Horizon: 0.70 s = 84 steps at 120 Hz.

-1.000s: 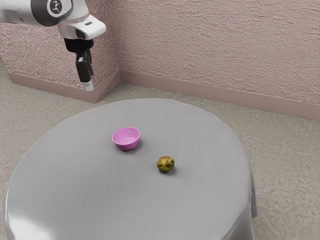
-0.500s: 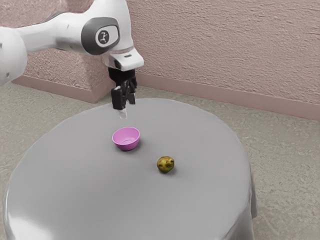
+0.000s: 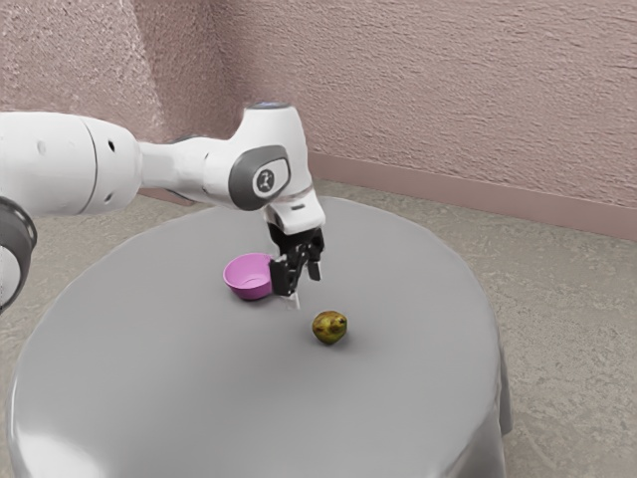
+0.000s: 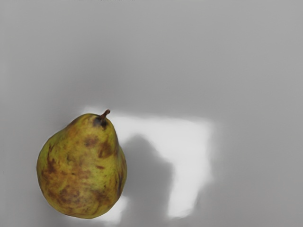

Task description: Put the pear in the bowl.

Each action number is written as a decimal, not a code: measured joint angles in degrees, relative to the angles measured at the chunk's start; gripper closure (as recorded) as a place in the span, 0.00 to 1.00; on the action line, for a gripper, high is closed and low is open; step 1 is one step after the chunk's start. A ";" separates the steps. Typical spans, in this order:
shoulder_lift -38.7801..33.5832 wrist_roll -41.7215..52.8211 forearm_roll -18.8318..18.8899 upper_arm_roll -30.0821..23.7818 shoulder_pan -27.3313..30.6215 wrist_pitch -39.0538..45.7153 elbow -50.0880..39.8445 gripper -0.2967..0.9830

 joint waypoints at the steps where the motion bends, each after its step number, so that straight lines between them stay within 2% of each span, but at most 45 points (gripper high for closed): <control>1: 0.16 0.25 -0.01 0.00 -0.01 0.41 -0.02 0.23; 29: 7.21 5.77 -0.99 -0.09 -0.60 7.09 3.42 0.23; 84: 15.66 11.82 -1.98 0.08 -0.45 12.00 6.63 0.23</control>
